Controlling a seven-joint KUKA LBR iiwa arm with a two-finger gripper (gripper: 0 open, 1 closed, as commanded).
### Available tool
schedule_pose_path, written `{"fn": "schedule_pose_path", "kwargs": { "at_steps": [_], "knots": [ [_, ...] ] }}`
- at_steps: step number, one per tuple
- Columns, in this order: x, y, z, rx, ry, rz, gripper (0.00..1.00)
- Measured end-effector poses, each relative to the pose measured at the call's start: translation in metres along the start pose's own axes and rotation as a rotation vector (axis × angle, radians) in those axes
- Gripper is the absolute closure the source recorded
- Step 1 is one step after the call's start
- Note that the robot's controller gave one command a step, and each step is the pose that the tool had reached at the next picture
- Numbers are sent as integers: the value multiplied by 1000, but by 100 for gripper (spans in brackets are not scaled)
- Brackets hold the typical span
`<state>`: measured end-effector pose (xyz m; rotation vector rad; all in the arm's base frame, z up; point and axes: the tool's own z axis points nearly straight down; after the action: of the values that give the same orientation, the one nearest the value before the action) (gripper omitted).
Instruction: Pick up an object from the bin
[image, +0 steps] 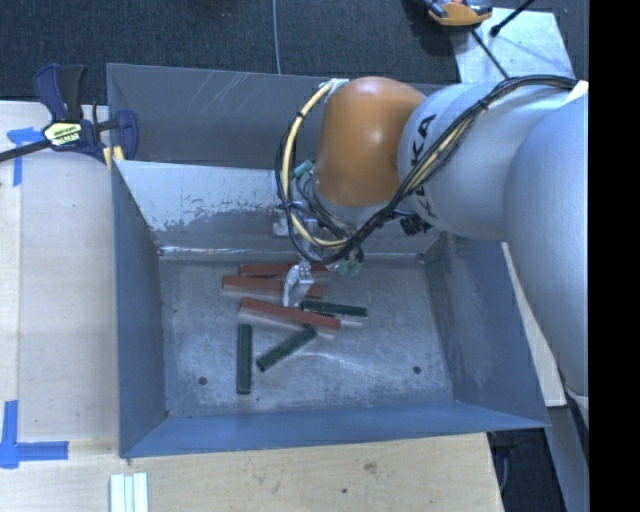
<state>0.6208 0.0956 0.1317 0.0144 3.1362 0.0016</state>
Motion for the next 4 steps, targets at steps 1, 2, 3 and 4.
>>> {"fn": "schedule_pose_path", "kwargs": {
  "at_steps": [1,2,3,4],
  "knots": [
    [45,-3,52,-8,-25,8,0],
    [45,-2,51,-8,-19,6,100],
    [45,-2,51,-8,-19,6,100],
    [45,-2,50,-7,-17,6,100]
  ]
}}
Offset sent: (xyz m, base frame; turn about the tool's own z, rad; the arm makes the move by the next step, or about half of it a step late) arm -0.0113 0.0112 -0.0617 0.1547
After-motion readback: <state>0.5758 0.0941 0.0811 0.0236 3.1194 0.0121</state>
